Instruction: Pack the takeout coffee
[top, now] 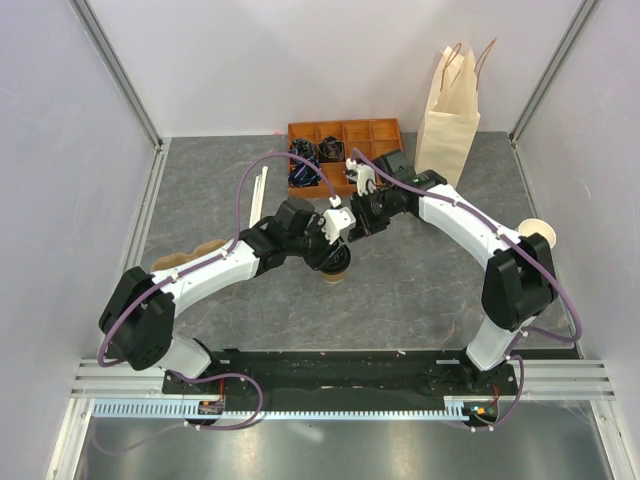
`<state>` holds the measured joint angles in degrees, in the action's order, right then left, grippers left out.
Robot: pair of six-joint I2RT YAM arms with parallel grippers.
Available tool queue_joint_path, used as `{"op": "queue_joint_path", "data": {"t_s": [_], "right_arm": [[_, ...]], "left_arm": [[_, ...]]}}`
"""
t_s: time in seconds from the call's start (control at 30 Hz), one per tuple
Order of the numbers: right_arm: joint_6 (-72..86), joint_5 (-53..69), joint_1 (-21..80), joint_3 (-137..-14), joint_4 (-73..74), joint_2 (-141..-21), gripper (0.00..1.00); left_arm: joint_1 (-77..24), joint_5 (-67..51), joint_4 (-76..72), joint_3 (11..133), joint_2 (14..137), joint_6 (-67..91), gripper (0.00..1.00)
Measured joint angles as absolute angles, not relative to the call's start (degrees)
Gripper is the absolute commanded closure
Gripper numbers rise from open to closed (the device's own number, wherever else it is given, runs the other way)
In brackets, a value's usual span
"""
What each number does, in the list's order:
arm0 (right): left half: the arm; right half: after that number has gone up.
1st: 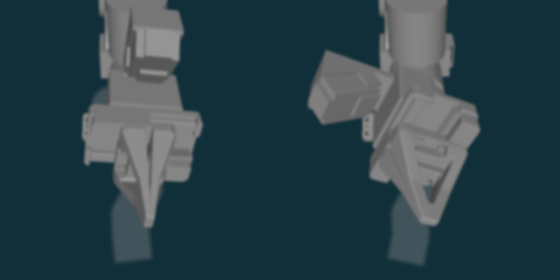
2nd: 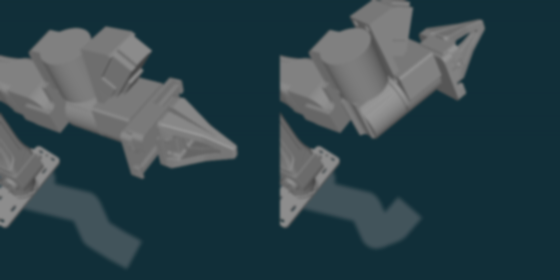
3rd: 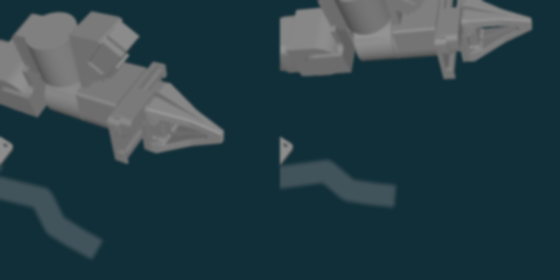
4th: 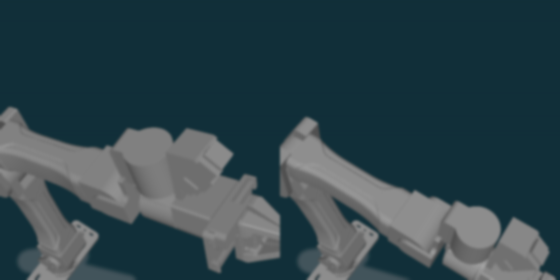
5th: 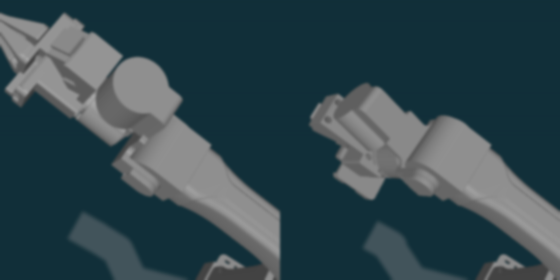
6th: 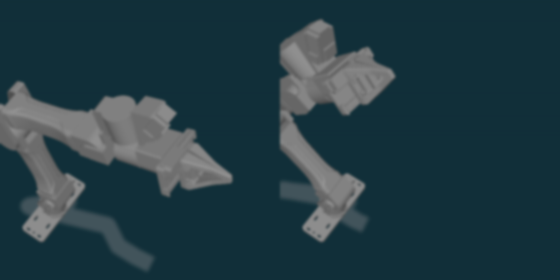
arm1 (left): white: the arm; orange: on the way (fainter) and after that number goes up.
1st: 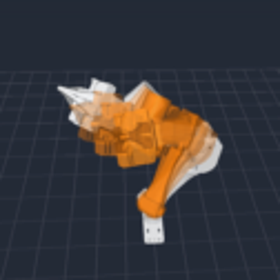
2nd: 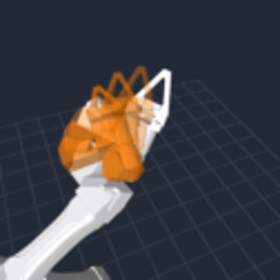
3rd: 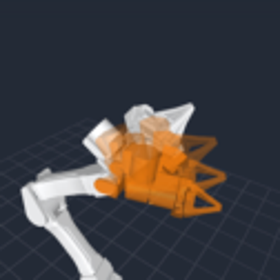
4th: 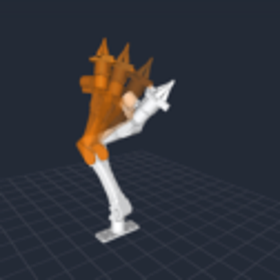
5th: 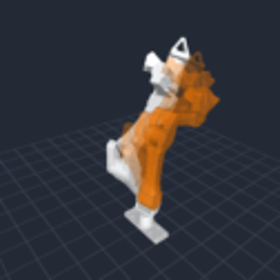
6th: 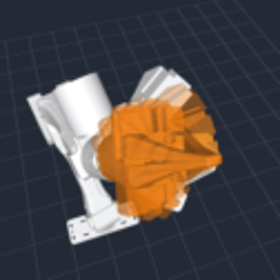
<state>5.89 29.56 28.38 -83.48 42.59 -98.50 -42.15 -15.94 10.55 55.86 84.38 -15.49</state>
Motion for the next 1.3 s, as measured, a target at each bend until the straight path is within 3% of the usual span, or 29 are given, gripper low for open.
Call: {"op": "queue_joint_path", "data": {"t_s": [0.27,0.53,0.93,1.3], "right_arm": [[7.57,30.79,29.52,-75.88,37.5,-101.47,0.89],[6.83,29.32,28.03,-77.58,39.35,-101.47,0.77],[7.51,28.45,27.42,-84.79,40.95,-100.01,0.78],[8.19,28.05,30.96,-76.86,35.86,-102.39,0.82]], "left_arm": [[-42.11,-15.42,10.02,55.83,84.73,-15.53,0.53],[-42.19,-15.2,8.38,55.07,84.73,-15.99,0.53],[-42.19,-15.2,8.03,54.96,84.75,-16.05,0.54],[-42.06,-15.07,7.92,54.74,84.77,-16.21,0.54]]}}
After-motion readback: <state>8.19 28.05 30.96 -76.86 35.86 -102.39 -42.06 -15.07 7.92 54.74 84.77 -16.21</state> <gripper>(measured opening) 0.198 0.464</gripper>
